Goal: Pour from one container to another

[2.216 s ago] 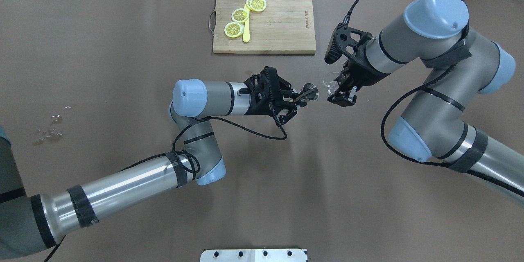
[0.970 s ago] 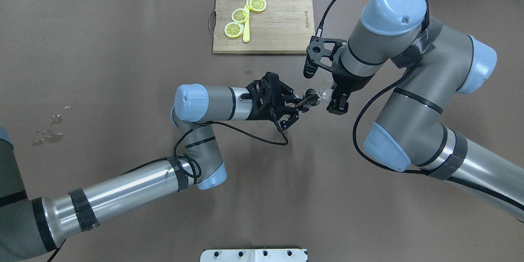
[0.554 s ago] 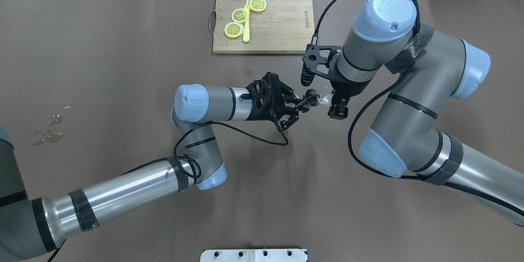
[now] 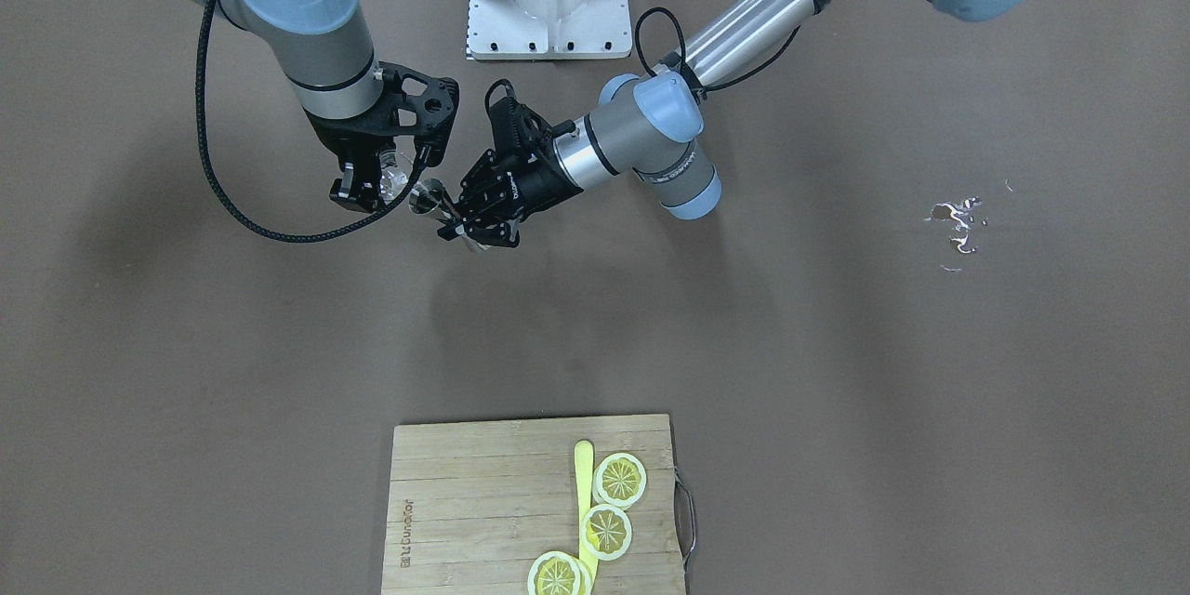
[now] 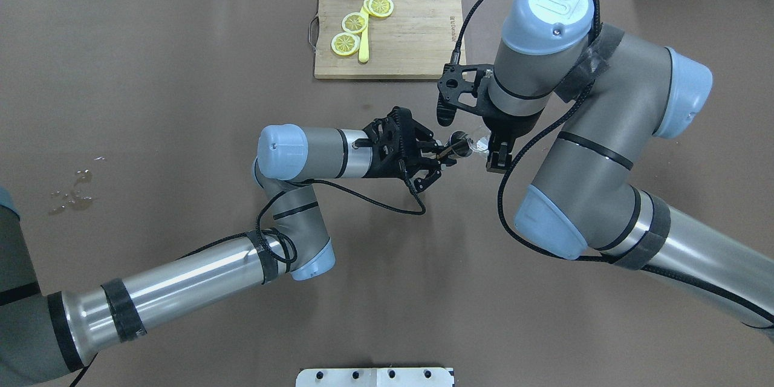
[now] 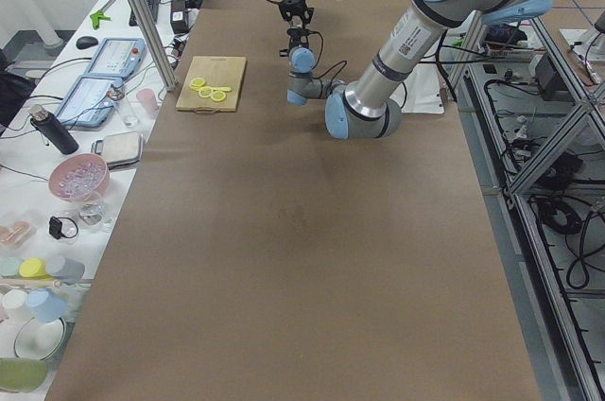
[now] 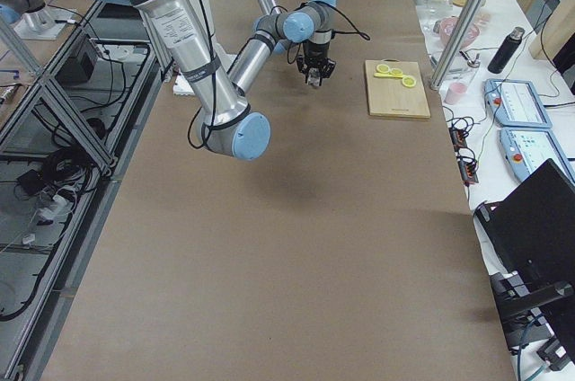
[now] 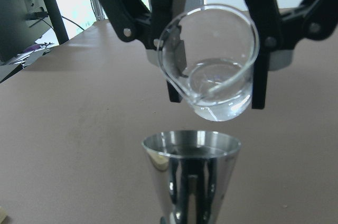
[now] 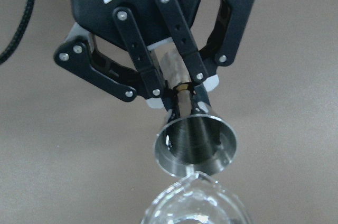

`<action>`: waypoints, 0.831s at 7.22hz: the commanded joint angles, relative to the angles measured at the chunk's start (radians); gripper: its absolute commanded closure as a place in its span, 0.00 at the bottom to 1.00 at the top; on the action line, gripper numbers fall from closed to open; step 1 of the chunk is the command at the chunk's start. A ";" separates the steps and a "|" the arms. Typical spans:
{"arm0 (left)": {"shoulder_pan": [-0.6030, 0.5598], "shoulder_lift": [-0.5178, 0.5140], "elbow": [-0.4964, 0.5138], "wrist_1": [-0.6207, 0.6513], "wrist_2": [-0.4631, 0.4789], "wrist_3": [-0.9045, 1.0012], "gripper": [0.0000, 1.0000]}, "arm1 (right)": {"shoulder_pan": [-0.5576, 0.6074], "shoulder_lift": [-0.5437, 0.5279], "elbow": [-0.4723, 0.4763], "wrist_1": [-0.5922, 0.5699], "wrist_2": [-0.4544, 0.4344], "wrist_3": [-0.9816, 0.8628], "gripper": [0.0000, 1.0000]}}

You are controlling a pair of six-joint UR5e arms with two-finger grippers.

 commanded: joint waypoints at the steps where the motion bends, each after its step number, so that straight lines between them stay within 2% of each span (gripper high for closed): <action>1: 0.000 0.000 0.000 -0.007 0.000 0.000 1.00 | -0.008 0.026 -0.007 -0.055 -0.030 -0.011 1.00; 4: 0.002 0.002 0.000 -0.007 0.002 -0.002 1.00 | -0.010 0.058 -0.057 -0.074 -0.030 -0.033 1.00; 6: 0.003 0.002 0.000 -0.013 0.002 -0.002 1.00 | -0.010 0.124 -0.094 -0.150 -0.039 -0.034 1.00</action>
